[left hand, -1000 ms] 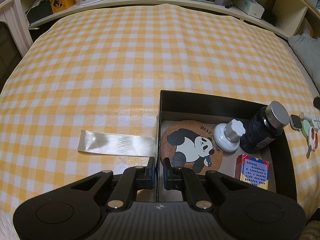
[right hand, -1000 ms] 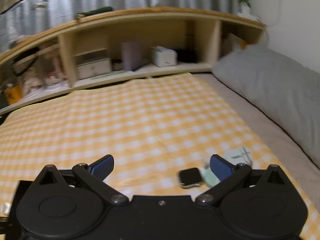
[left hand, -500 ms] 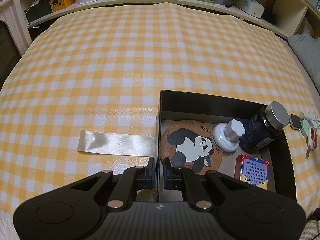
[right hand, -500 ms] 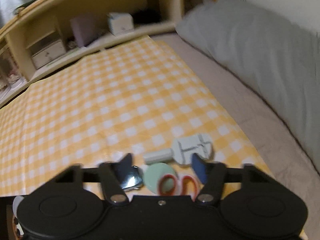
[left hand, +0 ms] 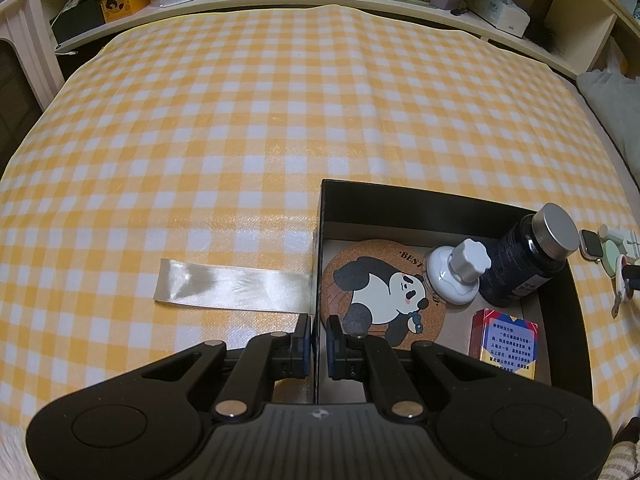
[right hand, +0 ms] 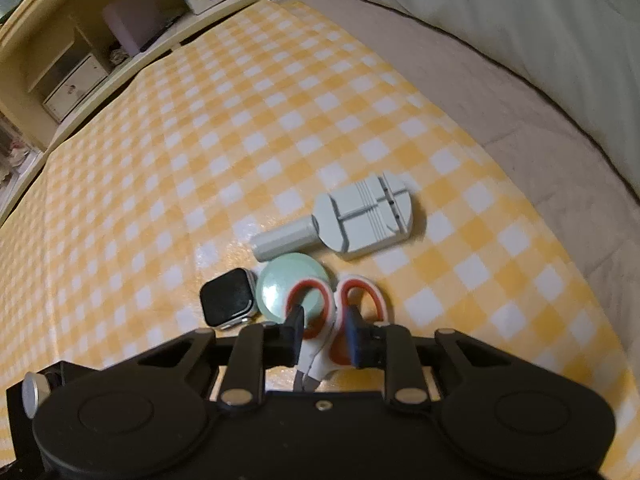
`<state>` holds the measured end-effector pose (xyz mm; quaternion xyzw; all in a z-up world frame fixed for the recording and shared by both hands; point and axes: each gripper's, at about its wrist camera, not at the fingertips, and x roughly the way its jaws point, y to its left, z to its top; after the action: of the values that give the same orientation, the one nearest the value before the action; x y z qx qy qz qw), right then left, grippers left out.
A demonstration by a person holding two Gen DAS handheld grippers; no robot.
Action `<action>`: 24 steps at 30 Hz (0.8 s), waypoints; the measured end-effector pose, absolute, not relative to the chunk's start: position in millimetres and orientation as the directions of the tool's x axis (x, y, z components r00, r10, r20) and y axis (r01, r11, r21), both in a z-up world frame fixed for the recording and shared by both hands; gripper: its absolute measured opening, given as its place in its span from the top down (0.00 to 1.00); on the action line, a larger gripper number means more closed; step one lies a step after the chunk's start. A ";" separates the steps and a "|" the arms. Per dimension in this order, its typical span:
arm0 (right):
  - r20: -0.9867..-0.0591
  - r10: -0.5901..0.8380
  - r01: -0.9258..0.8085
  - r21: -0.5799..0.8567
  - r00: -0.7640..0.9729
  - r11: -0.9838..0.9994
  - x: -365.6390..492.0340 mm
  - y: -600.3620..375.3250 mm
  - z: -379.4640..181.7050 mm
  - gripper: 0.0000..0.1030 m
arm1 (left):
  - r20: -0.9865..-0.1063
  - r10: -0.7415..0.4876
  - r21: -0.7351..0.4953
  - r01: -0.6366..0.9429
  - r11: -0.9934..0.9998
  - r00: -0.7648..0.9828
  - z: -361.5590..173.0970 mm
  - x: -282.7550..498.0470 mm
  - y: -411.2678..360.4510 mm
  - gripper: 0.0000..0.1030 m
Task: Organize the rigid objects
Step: 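Move the right tool over the red-handled scissors, then close the right tool on the scissors handles and lift them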
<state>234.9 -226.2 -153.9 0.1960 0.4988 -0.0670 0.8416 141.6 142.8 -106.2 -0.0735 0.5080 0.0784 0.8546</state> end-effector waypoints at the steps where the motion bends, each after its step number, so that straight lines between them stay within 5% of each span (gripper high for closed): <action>1: -0.867 0.076 0.318 0.260 0.493 0.912 234.5 -225.9 -156.4 0.78 | -0.880 0.059 -0.046 -0.209 0.977 0.471 -106.1 141.6 142.6 0.92; 24: -0.803 0.104 0.292 0.330 0.587 0.898 226.2 -219.7 -134.8 0.85 | -0.880 0.059 -0.046 -0.209 0.977 0.471 -105.5 141.9 142.7 0.92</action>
<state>226.2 -219.7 -134.8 0.2193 0.4509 -0.0543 0.8635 141.9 142.7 -105.5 -0.0739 0.5082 0.0785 0.8545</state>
